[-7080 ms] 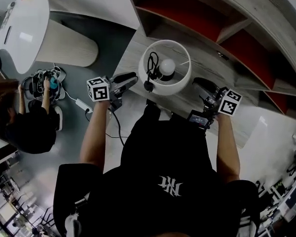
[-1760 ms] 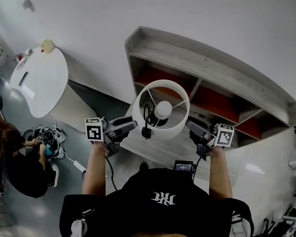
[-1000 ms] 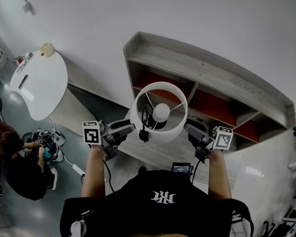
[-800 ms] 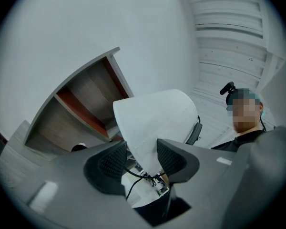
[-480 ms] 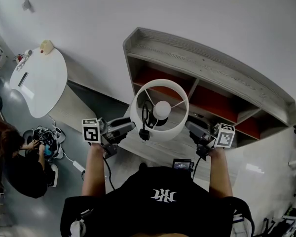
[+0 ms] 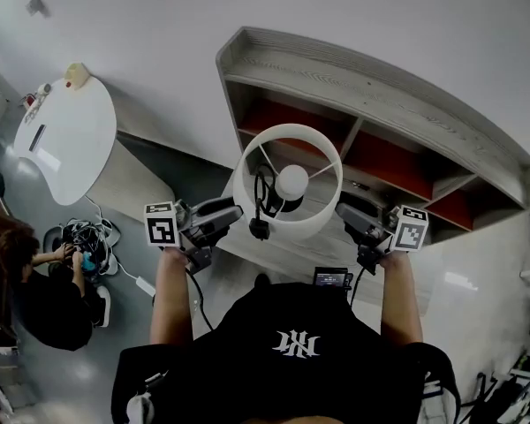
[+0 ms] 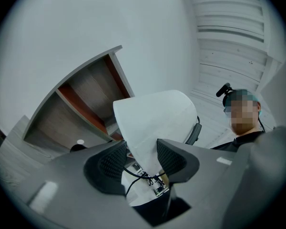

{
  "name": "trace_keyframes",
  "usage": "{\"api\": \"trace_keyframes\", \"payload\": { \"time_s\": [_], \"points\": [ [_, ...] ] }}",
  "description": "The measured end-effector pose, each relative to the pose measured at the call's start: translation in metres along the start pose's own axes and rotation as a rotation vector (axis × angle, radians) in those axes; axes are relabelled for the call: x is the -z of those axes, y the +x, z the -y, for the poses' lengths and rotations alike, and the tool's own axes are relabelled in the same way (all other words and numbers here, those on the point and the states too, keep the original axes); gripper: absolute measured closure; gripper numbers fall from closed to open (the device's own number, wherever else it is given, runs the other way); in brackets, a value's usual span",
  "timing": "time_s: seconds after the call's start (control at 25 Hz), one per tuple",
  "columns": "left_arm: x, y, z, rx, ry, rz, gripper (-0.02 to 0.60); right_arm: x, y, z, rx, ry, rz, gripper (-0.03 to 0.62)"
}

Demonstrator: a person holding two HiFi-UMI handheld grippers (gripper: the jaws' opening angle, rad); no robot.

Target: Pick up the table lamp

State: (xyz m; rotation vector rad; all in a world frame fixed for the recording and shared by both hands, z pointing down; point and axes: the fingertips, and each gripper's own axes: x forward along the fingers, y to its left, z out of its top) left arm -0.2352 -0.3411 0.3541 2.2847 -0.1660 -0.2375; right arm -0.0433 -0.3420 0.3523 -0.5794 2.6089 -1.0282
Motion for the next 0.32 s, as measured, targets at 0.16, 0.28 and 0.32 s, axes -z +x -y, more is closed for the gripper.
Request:
{"api": "trace_keyframes", "payload": {
  "time_s": [0.16,0.28,0.32],
  "points": [
    [0.000,0.000,-0.007,0.006,-0.007,-0.004,0.383,0.001,0.001,0.005,0.010,-0.005,-0.003,0.404],
    [0.004,0.000,-0.013,0.007,-0.019,-0.010,0.383,0.003,0.001,0.010,0.015,-0.005,-0.001,0.404],
    [0.006,0.000,-0.016,0.007,-0.023,-0.011,0.383,0.005,0.002,0.012,0.017,-0.004,0.000,0.404]
  ]
}}
